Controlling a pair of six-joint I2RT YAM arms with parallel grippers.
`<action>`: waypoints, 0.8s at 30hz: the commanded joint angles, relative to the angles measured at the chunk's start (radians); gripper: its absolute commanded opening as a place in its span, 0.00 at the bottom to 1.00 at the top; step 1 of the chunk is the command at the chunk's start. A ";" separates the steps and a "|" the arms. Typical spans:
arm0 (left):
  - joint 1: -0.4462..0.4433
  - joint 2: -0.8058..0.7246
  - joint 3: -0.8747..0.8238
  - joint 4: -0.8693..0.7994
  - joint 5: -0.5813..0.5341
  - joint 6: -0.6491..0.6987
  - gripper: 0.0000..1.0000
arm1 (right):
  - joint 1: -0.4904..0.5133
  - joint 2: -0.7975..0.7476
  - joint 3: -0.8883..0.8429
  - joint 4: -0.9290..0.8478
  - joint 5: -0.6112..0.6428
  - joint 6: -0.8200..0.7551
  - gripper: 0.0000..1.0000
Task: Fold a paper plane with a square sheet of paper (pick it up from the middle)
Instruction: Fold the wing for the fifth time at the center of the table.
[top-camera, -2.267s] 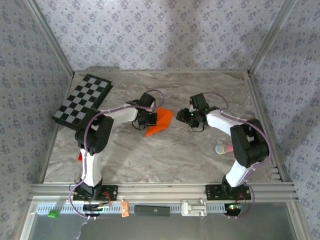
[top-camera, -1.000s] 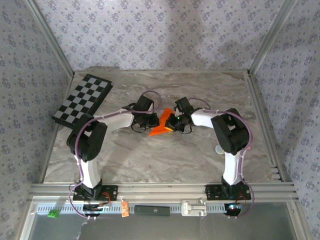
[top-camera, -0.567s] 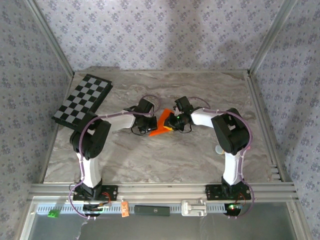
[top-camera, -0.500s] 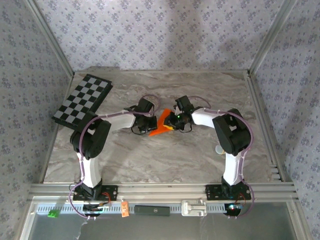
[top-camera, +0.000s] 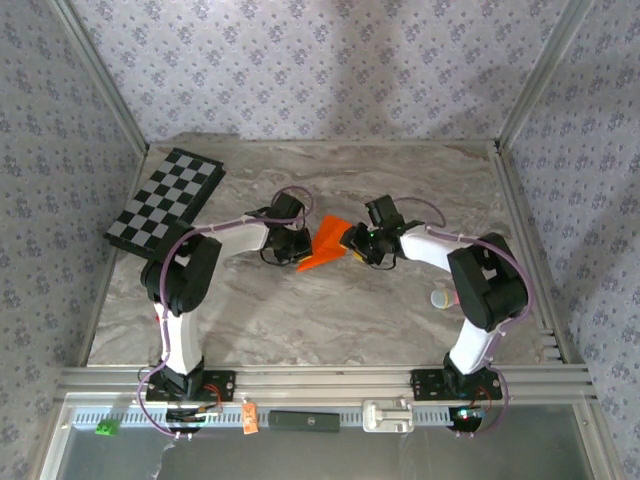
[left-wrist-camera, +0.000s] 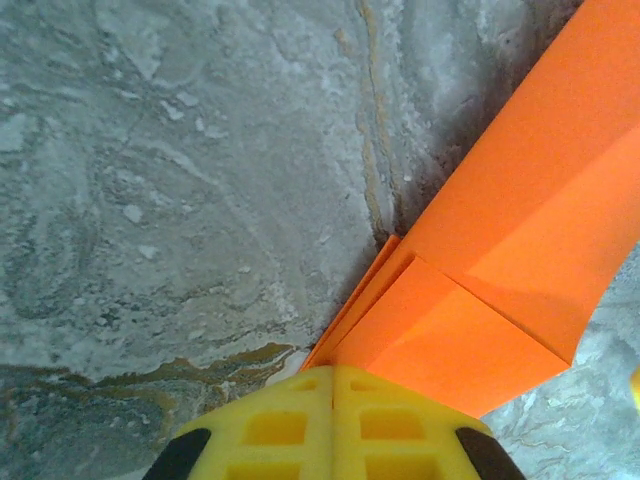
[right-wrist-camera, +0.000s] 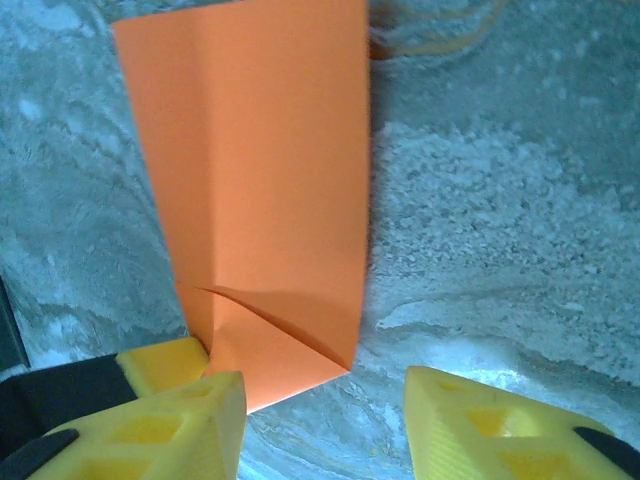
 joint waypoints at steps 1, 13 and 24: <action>0.004 0.018 0.007 -0.034 0.023 -0.021 0.04 | 0.016 0.036 -0.012 0.048 -0.004 0.100 0.43; 0.009 0.029 0.001 -0.027 0.038 -0.024 0.04 | 0.034 0.111 0.024 0.107 -0.053 0.119 0.35; 0.012 0.029 -0.004 -0.033 0.037 -0.026 0.04 | 0.035 0.125 0.014 0.251 -0.125 0.121 0.29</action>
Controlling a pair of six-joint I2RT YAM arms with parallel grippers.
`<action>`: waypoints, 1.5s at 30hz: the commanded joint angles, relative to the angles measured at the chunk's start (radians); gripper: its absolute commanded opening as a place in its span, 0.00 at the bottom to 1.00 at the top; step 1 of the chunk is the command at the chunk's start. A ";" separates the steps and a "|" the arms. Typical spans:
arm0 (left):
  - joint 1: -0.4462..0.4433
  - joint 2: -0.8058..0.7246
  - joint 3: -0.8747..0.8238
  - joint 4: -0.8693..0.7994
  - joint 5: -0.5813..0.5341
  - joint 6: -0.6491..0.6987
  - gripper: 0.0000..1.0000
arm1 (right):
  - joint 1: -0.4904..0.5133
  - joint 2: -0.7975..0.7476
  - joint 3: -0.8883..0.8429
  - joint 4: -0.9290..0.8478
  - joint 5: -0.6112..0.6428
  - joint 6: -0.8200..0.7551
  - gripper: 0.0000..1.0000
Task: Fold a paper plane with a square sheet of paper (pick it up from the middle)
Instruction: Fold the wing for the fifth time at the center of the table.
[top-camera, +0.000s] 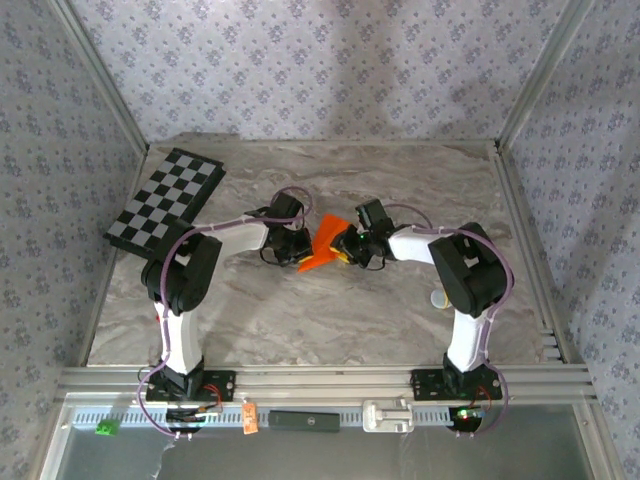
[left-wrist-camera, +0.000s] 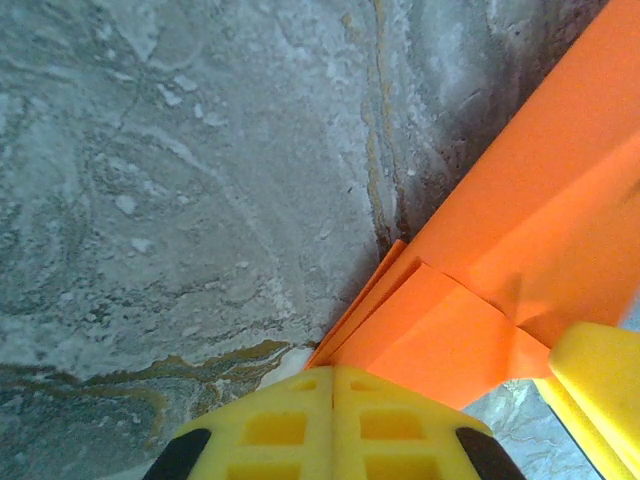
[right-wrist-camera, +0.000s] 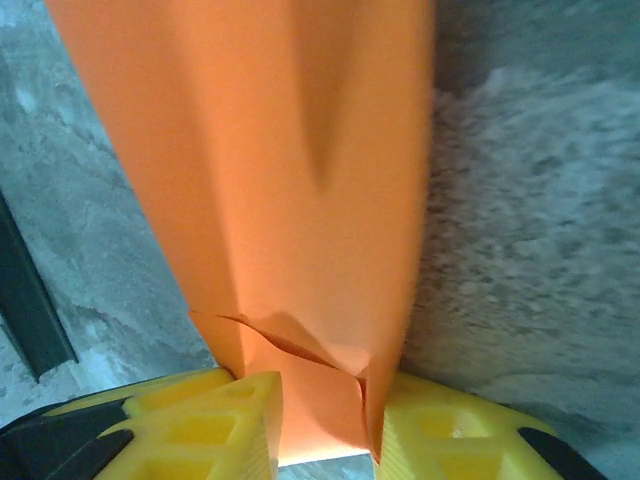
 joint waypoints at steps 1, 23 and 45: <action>0.007 0.022 -0.005 -0.035 0.008 -0.006 0.04 | 0.004 -0.001 -0.010 0.100 -0.039 0.020 0.28; 0.016 0.020 0.003 -0.047 0.009 0.008 0.04 | 0.006 -0.014 0.022 -0.103 0.023 -0.182 0.37; 0.037 0.025 -0.006 -0.025 0.066 -0.012 0.04 | 0.006 0.037 0.003 0.056 -0.071 -0.129 0.23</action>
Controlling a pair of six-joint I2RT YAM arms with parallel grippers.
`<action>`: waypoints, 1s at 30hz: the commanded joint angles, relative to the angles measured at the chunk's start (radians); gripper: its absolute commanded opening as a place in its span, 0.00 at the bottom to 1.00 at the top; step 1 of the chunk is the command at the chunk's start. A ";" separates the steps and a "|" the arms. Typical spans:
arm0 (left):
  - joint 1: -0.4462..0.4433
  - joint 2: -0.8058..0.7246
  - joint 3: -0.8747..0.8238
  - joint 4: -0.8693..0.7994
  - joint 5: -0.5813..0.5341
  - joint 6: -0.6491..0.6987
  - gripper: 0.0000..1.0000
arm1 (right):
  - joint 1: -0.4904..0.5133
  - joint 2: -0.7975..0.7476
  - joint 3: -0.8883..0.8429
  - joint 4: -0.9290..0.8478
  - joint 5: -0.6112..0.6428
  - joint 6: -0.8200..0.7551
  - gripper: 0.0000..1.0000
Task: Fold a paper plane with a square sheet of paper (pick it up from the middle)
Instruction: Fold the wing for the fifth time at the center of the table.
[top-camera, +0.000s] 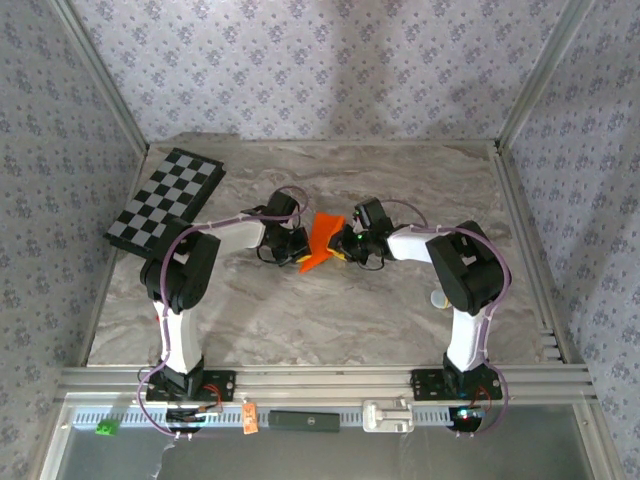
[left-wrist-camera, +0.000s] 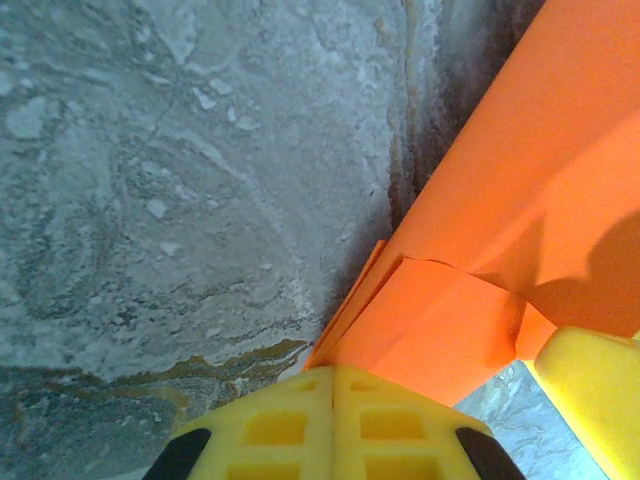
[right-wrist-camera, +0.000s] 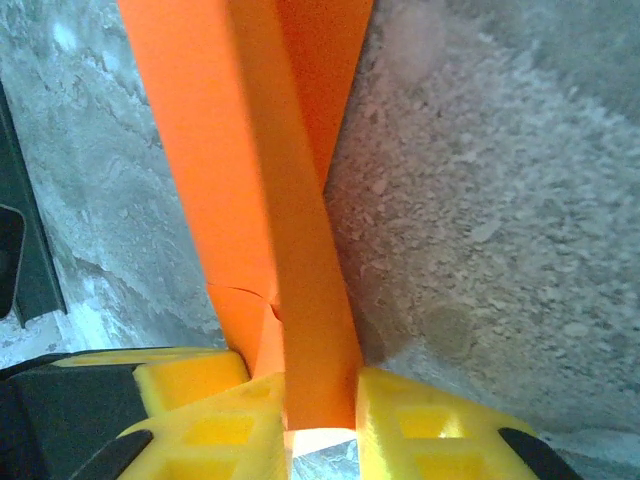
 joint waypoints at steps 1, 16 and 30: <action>0.006 0.019 -0.006 -0.018 0.006 -0.010 0.04 | 0.004 0.013 -0.004 0.006 -0.008 0.005 0.23; 0.025 0.035 -0.005 -0.022 0.048 -0.016 0.04 | 0.020 0.006 0.032 -0.108 0.036 -0.065 0.30; 0.048 0.041 -0.027 0.013 0.099 -0.036 0.04 | 0.009 -0.003 -0.014 0.034 -0.014 -0.021 0.19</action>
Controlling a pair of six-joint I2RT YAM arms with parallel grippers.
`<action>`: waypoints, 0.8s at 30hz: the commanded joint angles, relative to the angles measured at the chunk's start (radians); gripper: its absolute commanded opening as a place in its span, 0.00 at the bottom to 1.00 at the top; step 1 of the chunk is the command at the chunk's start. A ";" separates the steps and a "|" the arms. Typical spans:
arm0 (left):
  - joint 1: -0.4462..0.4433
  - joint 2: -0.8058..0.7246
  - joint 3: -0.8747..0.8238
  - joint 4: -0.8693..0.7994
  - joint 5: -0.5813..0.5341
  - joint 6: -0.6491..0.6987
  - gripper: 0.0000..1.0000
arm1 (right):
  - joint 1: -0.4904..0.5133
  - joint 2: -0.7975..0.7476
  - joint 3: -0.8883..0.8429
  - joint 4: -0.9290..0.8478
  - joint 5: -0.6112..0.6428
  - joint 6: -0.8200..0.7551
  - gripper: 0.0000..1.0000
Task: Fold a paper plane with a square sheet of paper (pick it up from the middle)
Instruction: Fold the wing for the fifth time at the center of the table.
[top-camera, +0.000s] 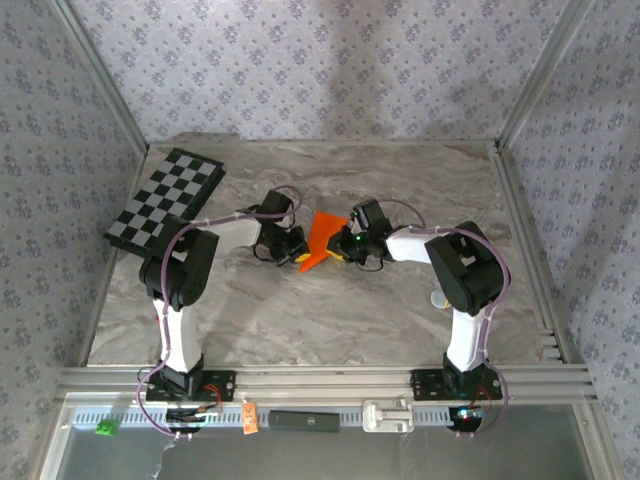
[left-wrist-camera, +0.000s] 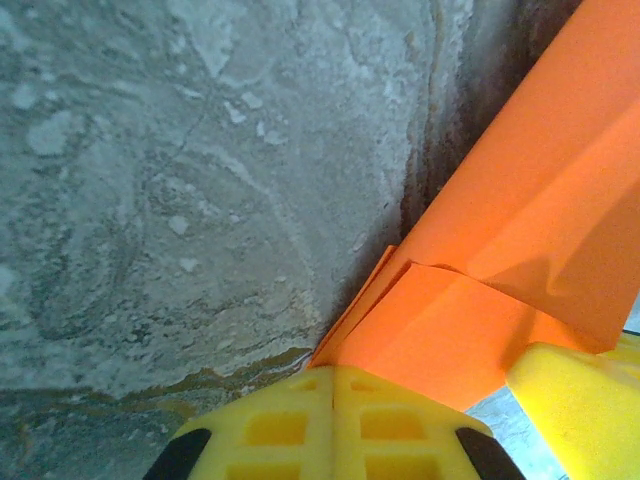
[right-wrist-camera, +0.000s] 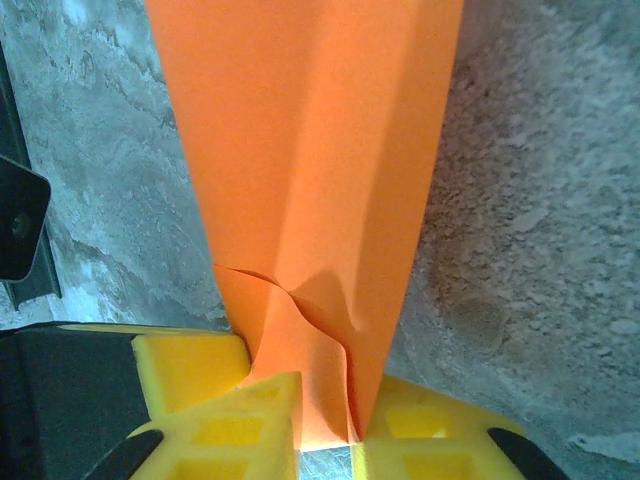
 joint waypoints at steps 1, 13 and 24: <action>0.007 0.027 -0.018 -0.011 0.005 -0.007 0.04 | -0.002 0.000 -0.007 0.023 -0.010 0.011 0.18; 0.010 -0.013 0.011 -0.016 -0.001 0.042 0.11 | -0.011 -0.001 0.009 0.024 0.016 0.008 0.09; -0.047 -0.212 -0.060 0.065 -0.167 0.312 0.51 | -0.014 -0.130 -0.022 -0.082 0.130 0.046 0.04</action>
